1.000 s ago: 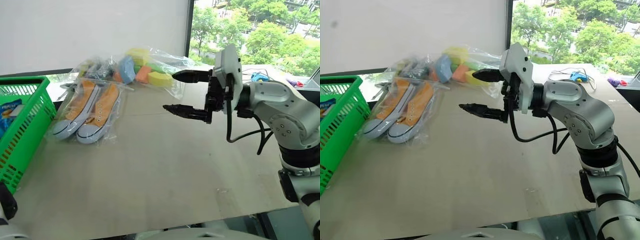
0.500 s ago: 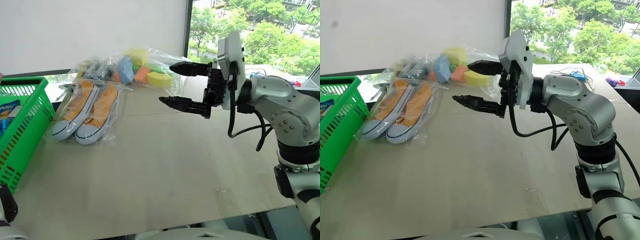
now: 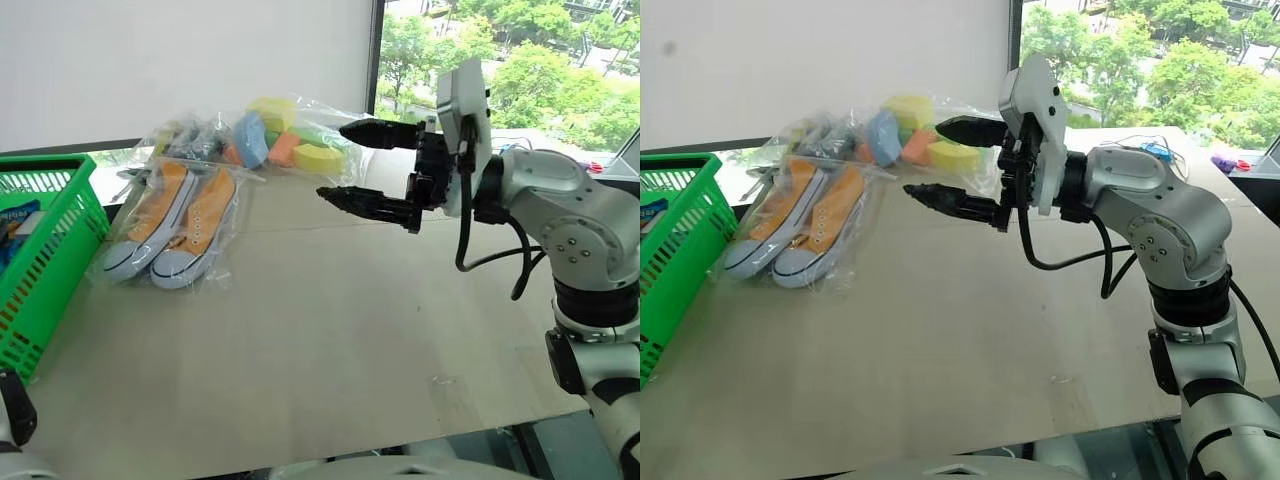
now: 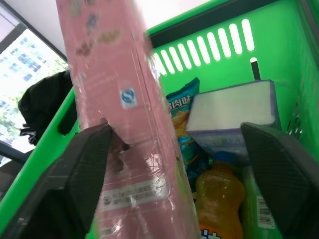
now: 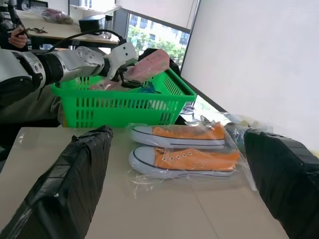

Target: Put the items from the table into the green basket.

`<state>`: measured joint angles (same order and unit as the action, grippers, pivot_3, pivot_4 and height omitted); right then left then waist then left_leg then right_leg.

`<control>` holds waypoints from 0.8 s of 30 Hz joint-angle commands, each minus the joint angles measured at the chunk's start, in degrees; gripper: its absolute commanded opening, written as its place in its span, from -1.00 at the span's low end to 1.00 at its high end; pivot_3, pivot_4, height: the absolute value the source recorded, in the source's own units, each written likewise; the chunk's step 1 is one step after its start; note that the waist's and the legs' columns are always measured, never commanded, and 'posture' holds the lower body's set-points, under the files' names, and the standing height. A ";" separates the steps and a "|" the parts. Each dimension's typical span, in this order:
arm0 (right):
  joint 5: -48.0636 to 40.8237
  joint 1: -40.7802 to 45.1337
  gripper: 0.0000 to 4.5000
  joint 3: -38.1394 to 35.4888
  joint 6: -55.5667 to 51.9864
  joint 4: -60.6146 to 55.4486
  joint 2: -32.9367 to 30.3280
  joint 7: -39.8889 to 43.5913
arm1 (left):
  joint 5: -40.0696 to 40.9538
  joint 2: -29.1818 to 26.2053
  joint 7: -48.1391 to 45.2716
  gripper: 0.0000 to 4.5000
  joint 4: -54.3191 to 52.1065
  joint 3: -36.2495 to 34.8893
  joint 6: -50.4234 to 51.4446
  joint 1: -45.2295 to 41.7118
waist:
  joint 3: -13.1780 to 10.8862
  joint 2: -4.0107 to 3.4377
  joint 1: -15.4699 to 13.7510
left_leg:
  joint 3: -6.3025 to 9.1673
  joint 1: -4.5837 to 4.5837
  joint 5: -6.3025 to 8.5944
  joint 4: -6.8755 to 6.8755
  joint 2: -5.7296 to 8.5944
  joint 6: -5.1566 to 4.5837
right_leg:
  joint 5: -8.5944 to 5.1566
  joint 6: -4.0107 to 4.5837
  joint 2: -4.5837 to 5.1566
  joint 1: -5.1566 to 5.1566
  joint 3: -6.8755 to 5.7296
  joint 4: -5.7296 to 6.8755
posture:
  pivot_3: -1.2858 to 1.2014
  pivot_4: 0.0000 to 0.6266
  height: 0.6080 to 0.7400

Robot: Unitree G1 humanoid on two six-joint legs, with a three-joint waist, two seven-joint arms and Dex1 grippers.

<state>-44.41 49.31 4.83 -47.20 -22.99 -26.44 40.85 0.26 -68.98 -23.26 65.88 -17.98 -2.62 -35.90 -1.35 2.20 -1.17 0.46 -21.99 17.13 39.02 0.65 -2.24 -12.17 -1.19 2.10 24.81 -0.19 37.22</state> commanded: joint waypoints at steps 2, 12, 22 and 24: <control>2.05 0.03 1.00 -2.92 1.39 0.52 -0.24 -3.04 | 2.88 1.42 0.05 0.84 -7.51 -1.48 -3.21 -4.79 | 0.00 0.01 -0.42 | 0.02 0.00 0.01 0.00 0.04 -0.02 | 0.00 0.00 0.05 0.00 -0.02 0.03 | 0.12 -1.00 1.00; 15.96 -12.26 1.00 -5.91 5.00 5.27 -6.30 -11.87 | 26.39 24.92 -4.95 0.84 -60.21 1.33 24.43 -1.71 | 0.38 0.02 -1.32 | 0.03 -0.07 -0.07 0.16 0.23 0.05 | 0.01 -0.01 0.36 -0.02 -0.07 0.21 | 0.05 -1.00 1.00; 15.27 -37.85 1.00 -13.15 1.55 -7.98 -17.65 -7.23 | 37.66 32.69 -6.10 0.92 -91.42 8.21 44.18 27.90 | 0.29 -0.96 4.48 | -0.51 0.20 0.10 0.01 -0.12 -0.29 | -0.13 0.13 -0.19 0.09 0.55 0.33 | -0.04 -1.00 1.00; 15.12 -40.89 1.00 -14.06 1.31 -9.81 -18.39 -7.11 | 38.14 32.14 -7.47 0.92 -93.07 7.17 44.09 31.52 | 0.11 -1.18 4.50 | -0.49 0.46 0.05 0.08 -0.16 -0.22 | -0.17 0.17 -0.33 -0.09 0.61 0.48 | -0.04 -1.00 1.00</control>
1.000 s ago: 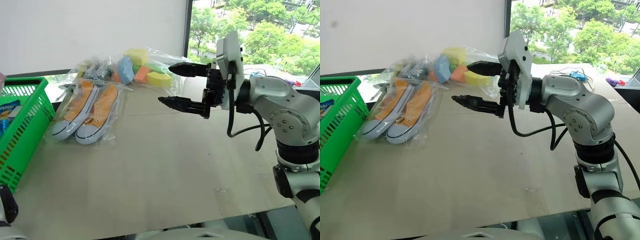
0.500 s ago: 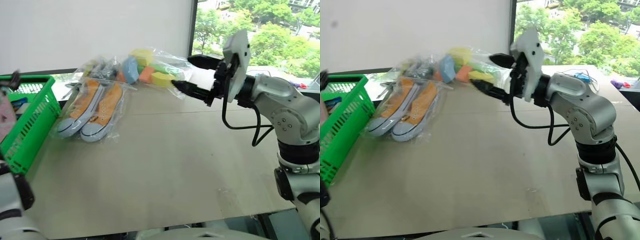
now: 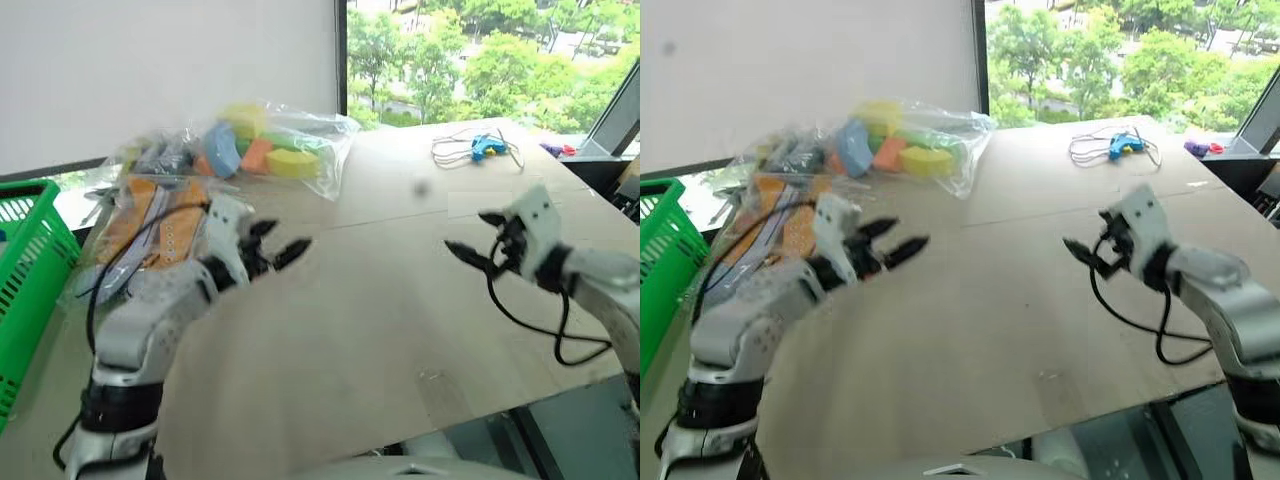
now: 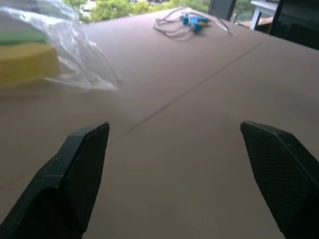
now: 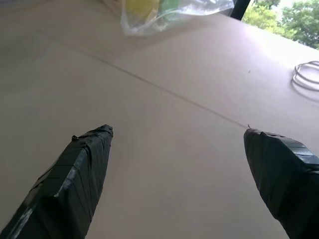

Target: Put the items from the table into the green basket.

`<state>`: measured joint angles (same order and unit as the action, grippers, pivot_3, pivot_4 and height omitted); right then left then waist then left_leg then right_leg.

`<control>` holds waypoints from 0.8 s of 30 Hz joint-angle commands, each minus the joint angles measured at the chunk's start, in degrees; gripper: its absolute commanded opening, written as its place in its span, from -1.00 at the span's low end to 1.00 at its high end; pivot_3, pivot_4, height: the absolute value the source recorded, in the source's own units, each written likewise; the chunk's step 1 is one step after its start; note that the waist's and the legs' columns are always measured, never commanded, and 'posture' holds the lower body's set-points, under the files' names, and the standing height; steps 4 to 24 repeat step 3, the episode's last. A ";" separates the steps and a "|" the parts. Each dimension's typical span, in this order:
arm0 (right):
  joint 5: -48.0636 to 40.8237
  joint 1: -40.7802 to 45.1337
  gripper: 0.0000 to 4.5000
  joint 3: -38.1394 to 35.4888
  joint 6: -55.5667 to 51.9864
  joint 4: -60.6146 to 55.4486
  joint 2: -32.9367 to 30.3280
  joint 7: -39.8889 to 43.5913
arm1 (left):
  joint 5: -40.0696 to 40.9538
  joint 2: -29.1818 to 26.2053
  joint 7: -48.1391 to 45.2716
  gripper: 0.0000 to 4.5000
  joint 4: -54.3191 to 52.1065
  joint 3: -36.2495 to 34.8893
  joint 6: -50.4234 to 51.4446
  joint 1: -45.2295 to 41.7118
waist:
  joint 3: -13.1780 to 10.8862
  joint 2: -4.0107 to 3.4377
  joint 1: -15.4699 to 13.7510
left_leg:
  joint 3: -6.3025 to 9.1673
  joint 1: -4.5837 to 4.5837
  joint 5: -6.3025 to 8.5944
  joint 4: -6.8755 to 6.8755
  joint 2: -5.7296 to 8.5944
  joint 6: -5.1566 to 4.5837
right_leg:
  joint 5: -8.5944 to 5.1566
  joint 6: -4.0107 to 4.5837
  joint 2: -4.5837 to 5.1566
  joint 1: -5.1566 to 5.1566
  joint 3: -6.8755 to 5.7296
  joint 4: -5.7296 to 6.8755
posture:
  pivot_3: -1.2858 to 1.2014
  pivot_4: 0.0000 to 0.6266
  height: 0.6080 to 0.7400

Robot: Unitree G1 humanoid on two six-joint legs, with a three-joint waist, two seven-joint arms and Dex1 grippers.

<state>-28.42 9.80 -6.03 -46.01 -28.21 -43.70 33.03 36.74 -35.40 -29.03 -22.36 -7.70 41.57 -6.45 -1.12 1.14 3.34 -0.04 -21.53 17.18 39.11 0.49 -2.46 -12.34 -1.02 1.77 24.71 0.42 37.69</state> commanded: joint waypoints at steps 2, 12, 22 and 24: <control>-1.94 -4.32 1.00 -5.35 -0.37 -6.12 -0.51 0.15 | 2.65 -1.88 -2.41 0.92 -5.88 -5.06 0.71 6.31 | -0.61 -0.34 -0.01 | 0.03 0.92 -0.03 0.02 -0.02 0.05 | -0.25 0.03 -0.23 -0.90 0.10 -0.12 | -0.05 -1.00 1.00; -2.07 -5.30 1.00 -5.74 -0.18 -6.37 -0.10 -0.12 | 2.88 -2.04 -2.92 0.92 -6.03 -5.80 0.76 8.31 | -0.61 -0.34 -0.01 | 0.03 1.29 -0.02 0.00 -0.03 0.05 | -0.36 -0.03 -0.30 -1.24 0.13 -0.20 | -0.04 -1.00 1.00; -2.07 -5.30 1.00 -5.74 -0.18 -6.37 -0.10 -0.12 | 2.88 -2.04 -2.92 0.92 -6.03 -5.80 0.76 8.31 | -0.61 -0.34 -0.01 | 0.03 1.29 -0.02 0.00 -0.03 0.05 | -0.36 -0.03 -0.30 -1.24 0.13 -0.20 | -0.04 -1.00 1.00; -2.07 -5.30 1.00 -5.74 -0.18 -6.37 -0.10 -0.12 | 2.88 -2.04 -2.92 0.92 -6.03 -5.80 0.76 8.31 | -0.61 -0.34 -0.01 | 0.03 1.29 -0.02 0.00 -0.03 0.05 | -0.36 -0.03 -0.30 -1.24 0.13 -0.20 | -0.04 -1.00 1.00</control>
